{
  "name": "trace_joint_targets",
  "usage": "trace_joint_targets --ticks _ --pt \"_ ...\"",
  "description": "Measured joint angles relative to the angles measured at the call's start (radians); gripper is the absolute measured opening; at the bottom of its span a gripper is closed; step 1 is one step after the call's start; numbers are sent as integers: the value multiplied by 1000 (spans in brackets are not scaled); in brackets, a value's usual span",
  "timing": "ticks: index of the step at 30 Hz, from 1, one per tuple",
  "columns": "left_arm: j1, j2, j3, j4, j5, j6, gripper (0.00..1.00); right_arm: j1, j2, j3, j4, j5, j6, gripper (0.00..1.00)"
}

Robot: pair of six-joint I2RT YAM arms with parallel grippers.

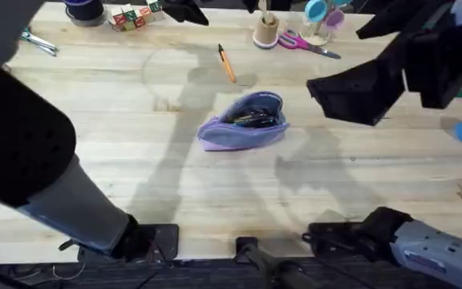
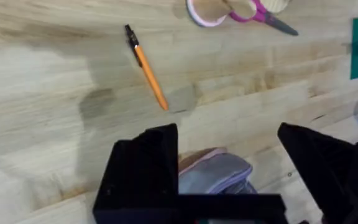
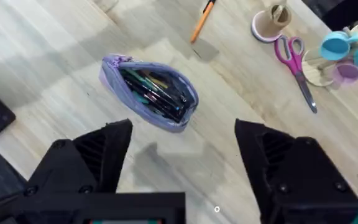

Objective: Unzip the bag, pick up the pens from the table one at a time and place them inside, then zip the bag closed.

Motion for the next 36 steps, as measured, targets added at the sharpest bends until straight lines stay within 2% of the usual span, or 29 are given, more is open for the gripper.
trace_joint_targets --ticks 5,6,7,11,17,27,36 --pt "-6 6 0 55 -28 -40 995 0 0 0 0 0 3 995" --pt "-11 10 0 66 -46 -56 995 0 0 0 0 0 3 995" --pt "-32 30 0 94 -107 -94 995 0 0 0 0 0 3 996" --pt "-70 76 0 98 -192 -165 995 0 0 0 0 0 3 996" --pt "-102 173 0 120 -287 -216 995 0 0 0 0 0 6 996" --pt "-110 329 0 131 -326 -232 995 0 0 0 0 0 6 996" --pt "-122 389 0 156 -366 -243 995 0 0 0 0 0 7 996"
